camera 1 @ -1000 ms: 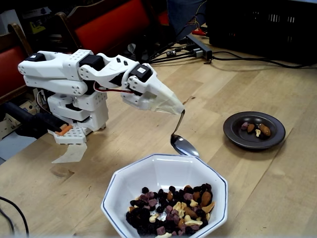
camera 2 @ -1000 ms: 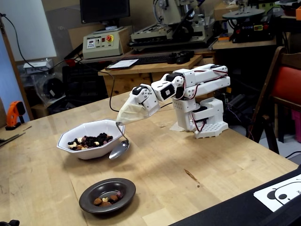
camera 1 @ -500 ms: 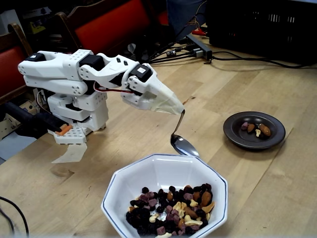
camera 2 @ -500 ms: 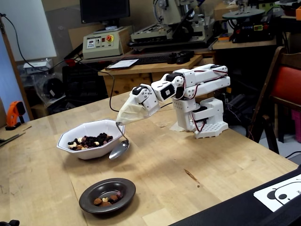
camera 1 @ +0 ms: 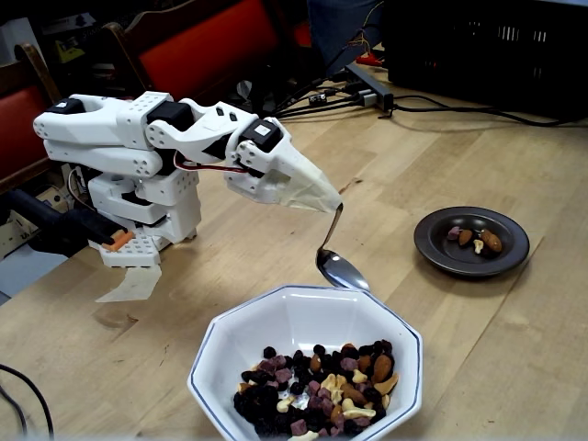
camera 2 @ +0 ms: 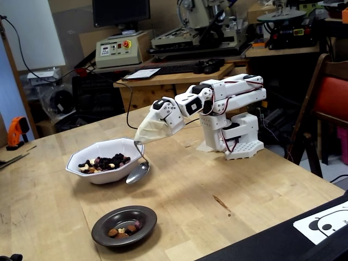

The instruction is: Use spoon to transfer food from the white bowl to brown plate

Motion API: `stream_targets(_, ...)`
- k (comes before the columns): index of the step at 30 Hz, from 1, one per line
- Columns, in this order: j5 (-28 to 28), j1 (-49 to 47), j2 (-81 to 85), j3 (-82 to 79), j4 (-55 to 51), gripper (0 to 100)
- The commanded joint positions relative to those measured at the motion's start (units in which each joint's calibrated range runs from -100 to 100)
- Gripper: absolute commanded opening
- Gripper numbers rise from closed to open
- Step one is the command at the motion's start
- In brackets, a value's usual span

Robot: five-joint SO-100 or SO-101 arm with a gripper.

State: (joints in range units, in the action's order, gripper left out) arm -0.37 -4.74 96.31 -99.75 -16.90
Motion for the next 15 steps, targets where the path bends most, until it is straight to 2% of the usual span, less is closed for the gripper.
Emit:
stream_targets(1, -0.44, 0.30, 0.01, -0.25, -0.17, 2)
stream_targets(15, -0.44, 0.00, 0.01, -0.25, -0.49, 2)
